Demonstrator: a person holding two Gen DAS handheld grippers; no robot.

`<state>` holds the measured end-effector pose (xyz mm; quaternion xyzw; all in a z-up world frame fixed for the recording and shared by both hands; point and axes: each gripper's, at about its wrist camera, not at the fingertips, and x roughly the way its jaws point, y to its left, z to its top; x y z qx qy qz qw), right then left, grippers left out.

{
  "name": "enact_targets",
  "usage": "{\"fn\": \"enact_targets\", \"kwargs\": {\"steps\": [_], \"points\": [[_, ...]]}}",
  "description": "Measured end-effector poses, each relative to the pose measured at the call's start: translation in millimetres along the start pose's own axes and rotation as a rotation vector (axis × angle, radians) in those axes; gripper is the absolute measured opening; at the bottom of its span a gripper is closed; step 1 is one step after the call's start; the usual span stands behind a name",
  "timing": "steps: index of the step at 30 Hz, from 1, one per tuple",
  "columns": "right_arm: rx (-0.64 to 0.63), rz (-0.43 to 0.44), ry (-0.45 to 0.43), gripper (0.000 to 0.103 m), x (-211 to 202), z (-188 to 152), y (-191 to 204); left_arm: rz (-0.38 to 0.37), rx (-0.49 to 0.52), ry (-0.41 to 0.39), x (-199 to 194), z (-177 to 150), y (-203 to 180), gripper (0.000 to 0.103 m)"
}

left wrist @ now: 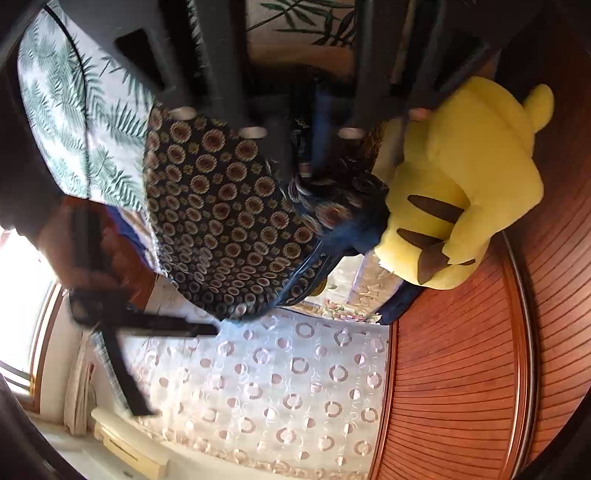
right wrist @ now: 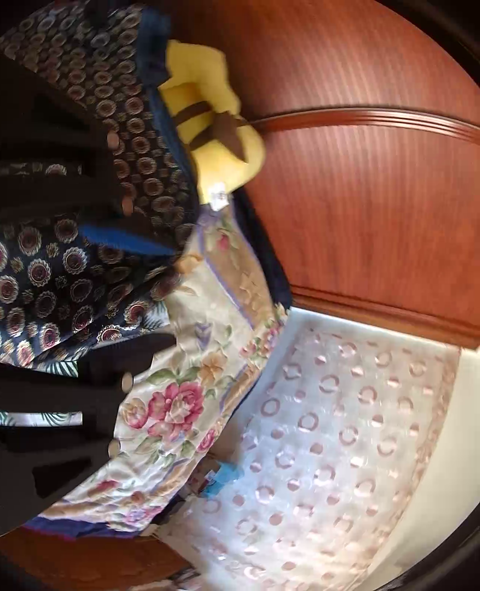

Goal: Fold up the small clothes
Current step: 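Carry the folded shirt with the left gripper beside the yellow plush toy, then lower the folded shirt onto the bed head and open the left gripper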

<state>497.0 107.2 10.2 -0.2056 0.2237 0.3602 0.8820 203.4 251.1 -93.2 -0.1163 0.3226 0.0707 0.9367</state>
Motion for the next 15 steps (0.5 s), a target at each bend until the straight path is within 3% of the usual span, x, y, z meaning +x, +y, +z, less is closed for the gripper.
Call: {"fn": "enact_targets", "kwargs": {"steps": [2, 4, 9, 15], "points": [[0.012, 0.012, -0.018, 0.056, -18.7, -2.4, -0.9, 0.003, 0.009, -0.007, -4.8, -1.5, -0.2, 0.065], [0.017, 0.008, -0.031, 0.057, -38.6, -9.7, 0.7, 0.029, 0.026, -0.021, -14.3, -3.2, -3.0, 0.081], [0.075, 0.023, -0.059, 0.059, -100.8, -49.7, 8.1, 0.047, 0.071, -0.107, -47.2, -6.5, -16.1, 0.087], [0.144, 0.014, -0.071, 0.060, -182.4, -104.5, 28.5, 0.003, 0.113, -0.121, -72.6, -12.2, -46.7, 0.087]]}}
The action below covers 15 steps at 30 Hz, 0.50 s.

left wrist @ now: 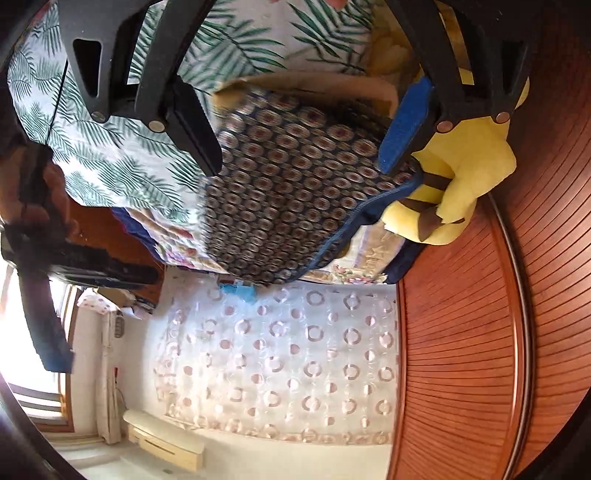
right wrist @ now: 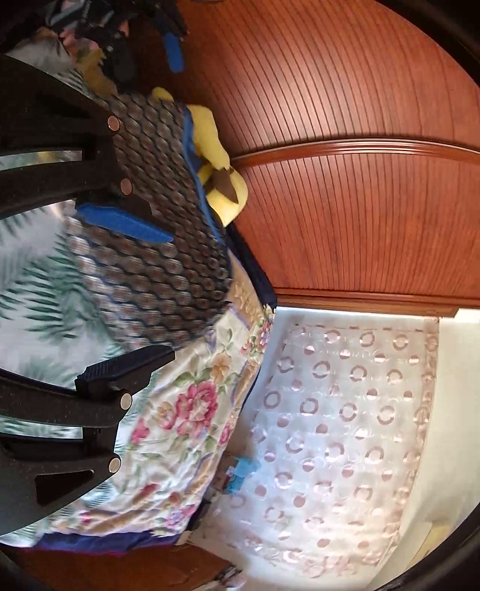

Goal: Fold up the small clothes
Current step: 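Lower the folded shirt onto the bed head and open the left gripper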

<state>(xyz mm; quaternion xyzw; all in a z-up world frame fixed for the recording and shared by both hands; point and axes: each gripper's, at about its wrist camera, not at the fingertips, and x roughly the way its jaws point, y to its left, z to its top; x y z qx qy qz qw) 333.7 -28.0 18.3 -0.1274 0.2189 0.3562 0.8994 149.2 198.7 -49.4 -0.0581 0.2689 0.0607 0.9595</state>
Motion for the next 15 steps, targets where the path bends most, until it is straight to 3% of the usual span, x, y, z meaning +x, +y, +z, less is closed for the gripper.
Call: {"fn": "enact_targets", "kwargs": {"steps": [5, 12, 15], "points": [[0.063, -0.027, -0.030, 0.062, -70.3, -32.0, 10.3, -0.039, 0.028, -0.036, -23.2, -2.2, -33.2, 0.087], [0.095, -0.106, -0.068, 0.078, -161.2, -73.1, 30.7, -0.095, 0.065, -0.089, -55.8, 0.4, -79.5, 0.087], [0.111, -0.139, -0.087, 0.079, -193.8, -86.5, 40.2, -0.110, 0.092, -0.118, -71.5, 1.8, -99.8, 0.087]]}}
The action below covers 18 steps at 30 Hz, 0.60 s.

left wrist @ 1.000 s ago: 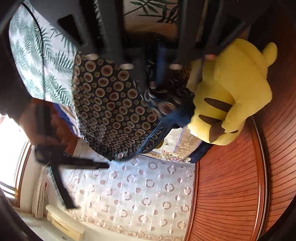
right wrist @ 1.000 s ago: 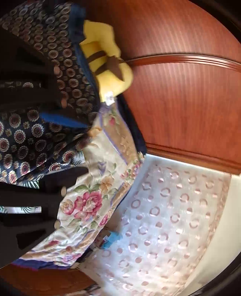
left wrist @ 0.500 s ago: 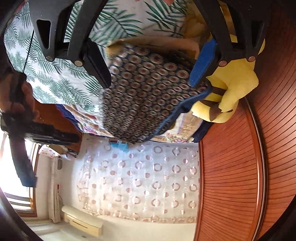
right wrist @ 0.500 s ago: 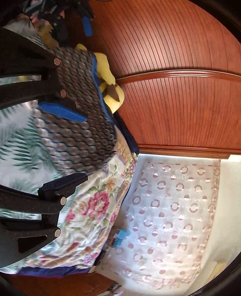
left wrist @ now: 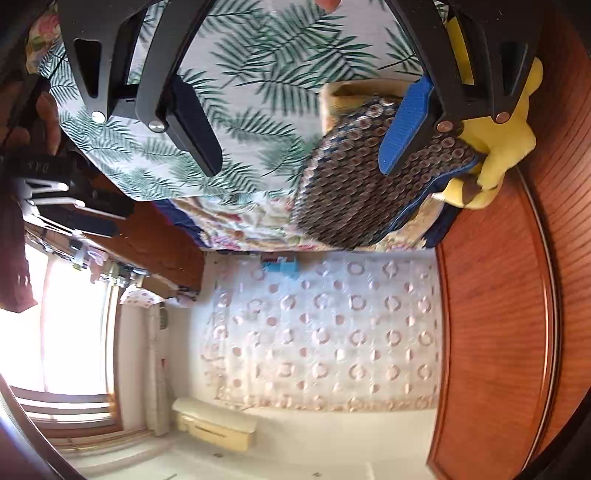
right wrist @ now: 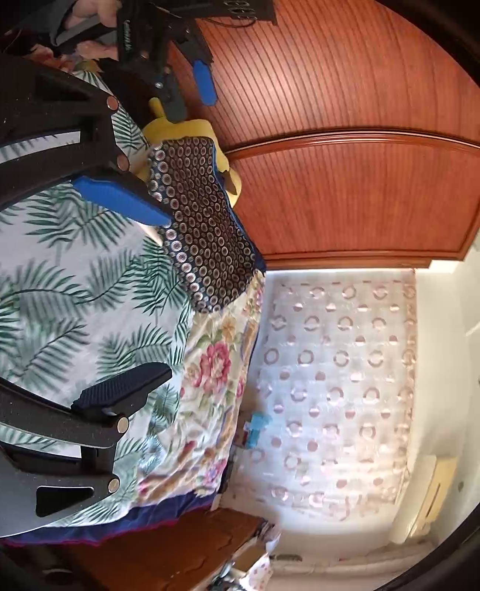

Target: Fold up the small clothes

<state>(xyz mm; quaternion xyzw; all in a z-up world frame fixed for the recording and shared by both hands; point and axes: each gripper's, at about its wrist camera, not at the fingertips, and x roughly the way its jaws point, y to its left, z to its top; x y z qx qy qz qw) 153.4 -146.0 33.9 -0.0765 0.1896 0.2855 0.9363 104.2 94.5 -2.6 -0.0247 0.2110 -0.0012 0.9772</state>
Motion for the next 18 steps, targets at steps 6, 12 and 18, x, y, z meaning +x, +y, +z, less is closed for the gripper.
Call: {"fn": "enact_targets", "kwargs": {"steps": [6, 12, 18], "points": [[0.041, -0.128, -0.059, 0.079, -72.2, -18.2, 11.5, -0.017, 0.052, -0.022, -22.5, 6.6, -40.8, 0.087], [0.086, -0.207, -0.099, 0.079, -129.5, -35.7, 25.3, -0.050, 0.078, -0.050, -43.4, 13.5, -71.4, 0.087], [0.127, -0.254, -0.113, 0.079, -156.0, -43.1, 39.9, -0.056, 0.087, -0.077, -56.2, 16.1, -89.8, 0.087]]}}
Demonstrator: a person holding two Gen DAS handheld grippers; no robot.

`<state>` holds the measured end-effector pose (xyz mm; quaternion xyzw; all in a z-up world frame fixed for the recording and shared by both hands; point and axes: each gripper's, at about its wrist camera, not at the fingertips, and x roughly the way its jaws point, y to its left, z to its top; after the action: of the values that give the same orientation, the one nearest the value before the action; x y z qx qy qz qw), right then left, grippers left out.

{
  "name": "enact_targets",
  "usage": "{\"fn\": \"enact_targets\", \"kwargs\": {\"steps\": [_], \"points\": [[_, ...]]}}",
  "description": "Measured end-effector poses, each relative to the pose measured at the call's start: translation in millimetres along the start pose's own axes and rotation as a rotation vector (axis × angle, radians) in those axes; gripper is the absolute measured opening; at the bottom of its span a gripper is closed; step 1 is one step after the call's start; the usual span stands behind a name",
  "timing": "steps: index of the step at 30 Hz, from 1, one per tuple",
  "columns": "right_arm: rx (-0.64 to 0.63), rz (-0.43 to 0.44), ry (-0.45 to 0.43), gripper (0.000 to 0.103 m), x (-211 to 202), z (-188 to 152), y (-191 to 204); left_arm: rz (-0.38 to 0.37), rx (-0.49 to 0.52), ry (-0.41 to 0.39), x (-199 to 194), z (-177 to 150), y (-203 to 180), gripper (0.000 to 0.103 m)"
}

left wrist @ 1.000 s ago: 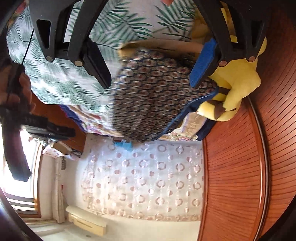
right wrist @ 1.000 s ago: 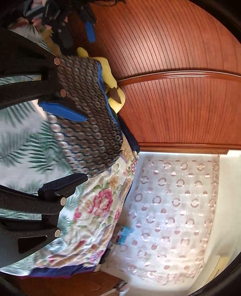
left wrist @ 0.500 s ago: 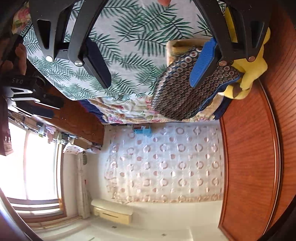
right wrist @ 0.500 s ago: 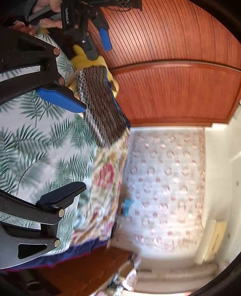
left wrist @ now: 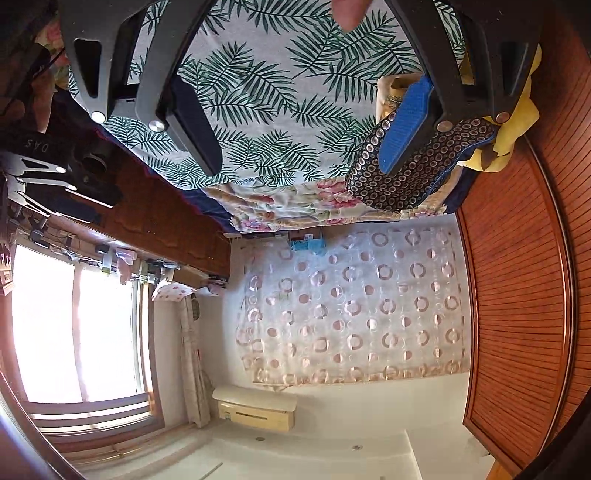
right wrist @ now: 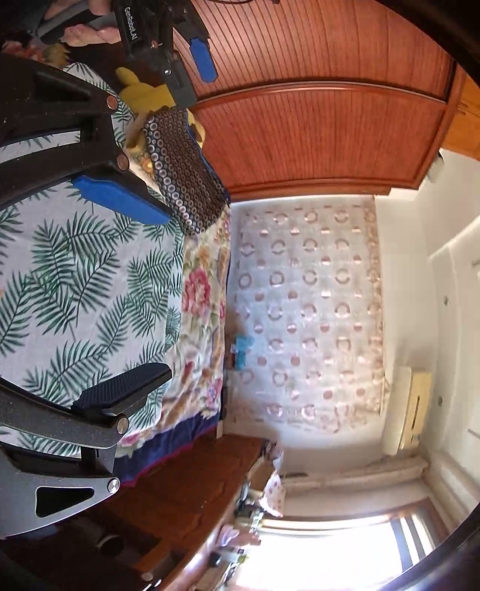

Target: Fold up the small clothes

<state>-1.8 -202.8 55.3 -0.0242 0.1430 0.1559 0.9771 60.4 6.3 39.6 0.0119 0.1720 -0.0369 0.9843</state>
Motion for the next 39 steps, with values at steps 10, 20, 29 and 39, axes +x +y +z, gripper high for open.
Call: {"fn": "enact_targets", "kwargs": {"steps": [10, 20, 29, 39], "points": [[0.010, -0.031, -0.003, 0.079, -15.7, -11.6, 27.3, -0.006, -0.017, 0.016, 4.0, -7.3, -7.1, 0.087], [0.027, -0.035, -0.011, 0.079, -13.4, -9.9, 30.7, -0.002, -0.019, 0.017, 4.0, -7.6, -6.3, 0.087], [0.026, -0.032, -0.019, 0.079, -5.4, -9.7, 17.9, 0.004, -0.023, 0.016, 3.1, -7.3, -4.8, 0.087], [0.022, -0.023, -0.020, 0.079, -2.1, -12.5, 6.6, 0.020, -0.032, 0.010, 0.5, -6.5, 1.4, 0.087]]}}
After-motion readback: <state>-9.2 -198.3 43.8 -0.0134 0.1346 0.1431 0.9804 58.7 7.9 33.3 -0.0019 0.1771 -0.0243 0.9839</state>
